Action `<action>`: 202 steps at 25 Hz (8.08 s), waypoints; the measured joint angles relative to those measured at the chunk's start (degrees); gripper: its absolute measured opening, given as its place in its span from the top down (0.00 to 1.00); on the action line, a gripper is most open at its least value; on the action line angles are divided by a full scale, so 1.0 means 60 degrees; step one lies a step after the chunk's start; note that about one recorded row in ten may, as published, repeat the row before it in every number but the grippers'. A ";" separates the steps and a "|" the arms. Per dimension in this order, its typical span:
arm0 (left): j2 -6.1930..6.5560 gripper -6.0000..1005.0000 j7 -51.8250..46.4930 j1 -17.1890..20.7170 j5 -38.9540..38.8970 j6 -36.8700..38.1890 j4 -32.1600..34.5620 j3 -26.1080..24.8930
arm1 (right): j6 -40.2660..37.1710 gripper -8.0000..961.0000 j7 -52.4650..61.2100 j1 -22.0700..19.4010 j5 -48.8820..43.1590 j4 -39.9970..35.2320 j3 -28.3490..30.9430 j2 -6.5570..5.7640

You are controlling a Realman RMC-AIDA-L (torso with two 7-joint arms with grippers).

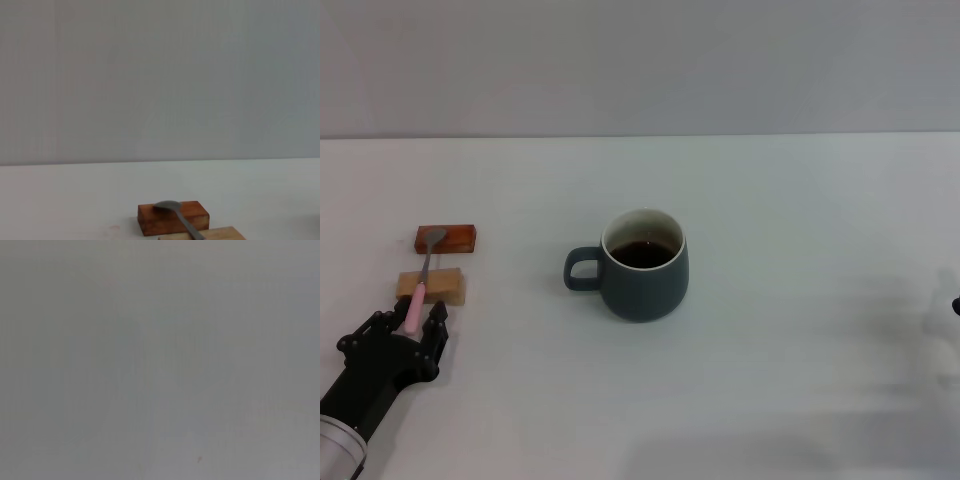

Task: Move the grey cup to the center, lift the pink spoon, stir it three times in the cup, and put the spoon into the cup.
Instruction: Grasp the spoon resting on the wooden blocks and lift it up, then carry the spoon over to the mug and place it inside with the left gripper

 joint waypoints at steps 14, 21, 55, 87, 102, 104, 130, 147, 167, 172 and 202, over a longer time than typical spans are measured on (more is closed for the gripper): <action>0.0011 0.61 -0.0001 0.0000 -0.0003 -0.0004 -0.0004 -0.0017 | 0.0013 0.99 0.0000 0.0005 0.0000 -0.0001 0.0000 0.0000; 0.0011 0.61 -0.0003 0.0000 -0.0004 0.0001 -0.0003 -0.0017 | 0.0011 0.99 0.0000 0.0005 0.0001 -0.0001 0.0000 0.0000; 0.0043 0.84 0.0086 0.0051 -0.0172 0.0111 -0.0513 0.0038 | 0.0045 0.99 0.0000 0.0035 0.0001 -0.0060 0.0000 0.0001; 0.0099 0.85 0.0098 0.0133 -0.0118 0.0411 -0.0857 0.0023 | 0.0107 0.99 0.0000 0.0056 0.0000 -0.0062 -0.0015 0.0000; 0.0173 0.85 0.0100 0.0133 -0.0111 0.0717 -0.1074 0.0000 | 0.0230 0.99 0.0000 0.0209 -0.0014 -0.0074 -0.0029 0.0000; 0.0212 0.85 0.0100 0.0139 -0.0106 0.0718 -0.1177 0.0008 | 0.0236 0.99 0.0000 0.0215 0.0002 -0.0117 0.0046 -0.0007; 0.1980 0.85 -0.0659 0.1258 0.0923 -0.1446 -0.5672 -0.0306 | 0.0224 0.99 0.0000 0.0211 0.0075 -0.0324 0.0117 -0.0014; 0.3051 0.85 -0.0783 0.1432 0.0981 -0.2280 -0.7637 -0.0077 | -0.0167 0.99 0.0000 -0.0199 0.0075 -0.0469 0.1185 -0.0015; 0.4167 0.83 -0.1014 0.0958 0.0980 -0.2034 -0.8750 0.1292 | -0.0395 0.99 0.0000 -0.0859 0.0074 -0.1010 0.3478 0.0014; 0.4187 0.83 -0.0998 0.0836 0.0978 -0.1971 -0.8808 0.1676 | -0.0395 0.99 0.0047 -0.0916 0.0075 -0.1100 0.3761 0.0016; 0.3993 0.81 -0.1000 -0.0490 0.0979 -0.4346 -0.8832 0.2619 | -0.0395 0.99 0.0088 -0.0895 0.0207 -0.1228 0.4028 0.0001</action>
